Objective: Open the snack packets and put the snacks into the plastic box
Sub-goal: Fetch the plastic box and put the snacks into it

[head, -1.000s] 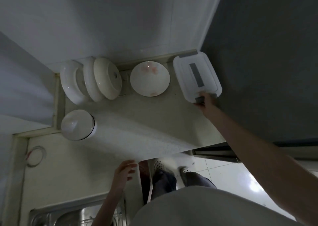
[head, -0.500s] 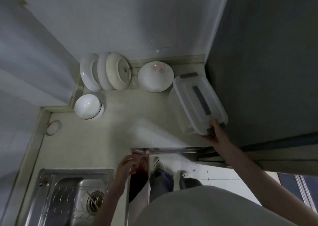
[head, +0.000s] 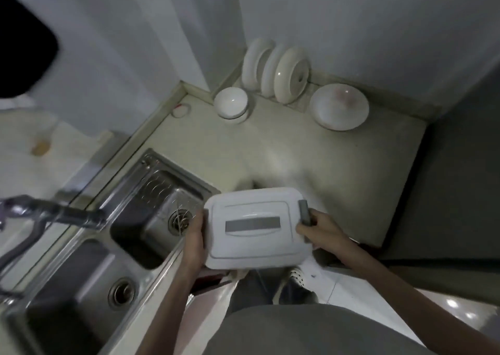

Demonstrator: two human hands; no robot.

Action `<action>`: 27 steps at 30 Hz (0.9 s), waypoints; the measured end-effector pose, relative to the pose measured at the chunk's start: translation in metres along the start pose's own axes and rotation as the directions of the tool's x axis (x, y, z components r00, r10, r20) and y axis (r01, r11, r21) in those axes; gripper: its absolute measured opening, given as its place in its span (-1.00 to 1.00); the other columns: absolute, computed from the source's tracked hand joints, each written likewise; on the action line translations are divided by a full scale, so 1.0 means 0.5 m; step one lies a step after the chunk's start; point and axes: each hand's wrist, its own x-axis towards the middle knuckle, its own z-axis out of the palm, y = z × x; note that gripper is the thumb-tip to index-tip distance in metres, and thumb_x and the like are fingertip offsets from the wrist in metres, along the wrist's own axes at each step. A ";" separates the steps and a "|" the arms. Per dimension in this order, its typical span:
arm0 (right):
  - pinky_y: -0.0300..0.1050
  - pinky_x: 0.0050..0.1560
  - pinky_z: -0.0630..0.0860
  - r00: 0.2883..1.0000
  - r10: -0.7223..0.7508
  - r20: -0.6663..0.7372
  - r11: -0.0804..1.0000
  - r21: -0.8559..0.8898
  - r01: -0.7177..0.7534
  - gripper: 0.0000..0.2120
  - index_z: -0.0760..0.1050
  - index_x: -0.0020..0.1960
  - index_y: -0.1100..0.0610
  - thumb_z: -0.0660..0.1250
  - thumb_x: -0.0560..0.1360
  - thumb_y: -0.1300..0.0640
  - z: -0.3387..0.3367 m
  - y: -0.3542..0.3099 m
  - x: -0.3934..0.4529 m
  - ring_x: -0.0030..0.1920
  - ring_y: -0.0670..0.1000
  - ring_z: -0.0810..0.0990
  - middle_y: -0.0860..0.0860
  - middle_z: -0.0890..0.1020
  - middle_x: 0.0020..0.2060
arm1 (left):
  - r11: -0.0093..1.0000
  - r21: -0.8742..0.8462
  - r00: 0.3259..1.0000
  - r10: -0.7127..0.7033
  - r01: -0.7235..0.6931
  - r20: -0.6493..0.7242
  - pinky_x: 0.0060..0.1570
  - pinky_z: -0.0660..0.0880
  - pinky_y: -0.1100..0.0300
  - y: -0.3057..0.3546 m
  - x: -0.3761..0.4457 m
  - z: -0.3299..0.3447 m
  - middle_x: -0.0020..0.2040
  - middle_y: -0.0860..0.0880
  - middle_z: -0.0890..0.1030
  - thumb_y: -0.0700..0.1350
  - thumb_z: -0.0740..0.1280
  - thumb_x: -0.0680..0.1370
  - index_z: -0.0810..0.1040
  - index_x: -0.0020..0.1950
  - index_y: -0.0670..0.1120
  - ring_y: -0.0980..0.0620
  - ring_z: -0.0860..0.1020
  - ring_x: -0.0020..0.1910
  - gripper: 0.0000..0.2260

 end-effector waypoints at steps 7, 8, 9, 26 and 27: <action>-0.37 -0.31 0.40 0.971 -0.200 0.130 0.907 -0.351 0.234 -0.90 0.53 -0.01 0.01 0.25 0.55 0.09 0.130 -0.034 -0.007 -0.15 -0.05 0.56 -0.12 0.60 -0.19 | 0.980 0.195 0.957 0.087 -0.032 -0.276 0.20 0.34 0.11 -0.159 -0.139 -0.143 0.20 0.08 0.56 0.19 0.09 0.64 0.54 0.26 0.06 0.04 0.51 0.18 -0.63; -0.26 -0.23 0.44 0.965 -0.200 0.172 0.880 -0.402 0.254 -0.87 0.54 0.02 0.04 0.23 0.56 0.07 0.154 -0.037 -0.012 -0.08 0.00 0.57 -0.07 0.61 -0.14 | 0.981 0.193 0.944 0.062 0.002 -0.325 0.15 0.35 0.14 -0.180 -0.162 -0.160 0.16 0.10 0.55 0.23 0.08 0.62 0.55 0.25 0.04 0.05 0.51 0.14 -0.59; -0.17 -0.12 0.46 0.958 -0.199 0.206 0.848 -0.455 0.273 -0.81 0.53 0.09 0.08 0.21 0.57 0.04 0.178 -0.039 -0.018 -0.01 0.05 0.57 -0.01 0.61 -0.06 | 0.980 0.193 0.929 0.039 0.036 -0.369 0.06 0.37 0.16 -0.199 -0.185 -0.175 0.11 0.11 0.57 0.29 0.07 0.60 0.56 0.20 0.03 0.06 0.53 0.07 -0.54; 0.00 0.04 0.47 0.638 -0.229 0.735 0.076 -0.640 0.765 -0.62 0.20 0.44 0.17 -0.05 0.65 0.11 0.666 0.154 -0.409 0.15 0.21 0.52 0.23 0.44 0.28 | 0.982 0.108 0.527 0.011 0.154 -0.850 -0.14 0.42 0.11 -0.573 -0.759 -0.500 -0.02 -0.05 0.66 0.25 0.04 0.59 0.54 0.20 0.00 -0.08 0.57 -0.05 -0.55; -0.01 0.06 0.46 0.602 -0.211 0.771 0.027 -0.610 0.792 -0.61 0.17 0.46 0.18 -0.05 0.65 0.12 0.698 0.171 -0.437 0.16 0.21 0.51 0.24 0.42 0.29 | 0.984 0.075 0.490 -0.014 0.161 -0.871 -0.13 0.41 0.12 -0.599 -0.797 -0.513 -0.02 -0.05 0.66 0.23 0.04 0.61 0.53 0.22 0.01 -0.07 0.57 -0.06 -0.57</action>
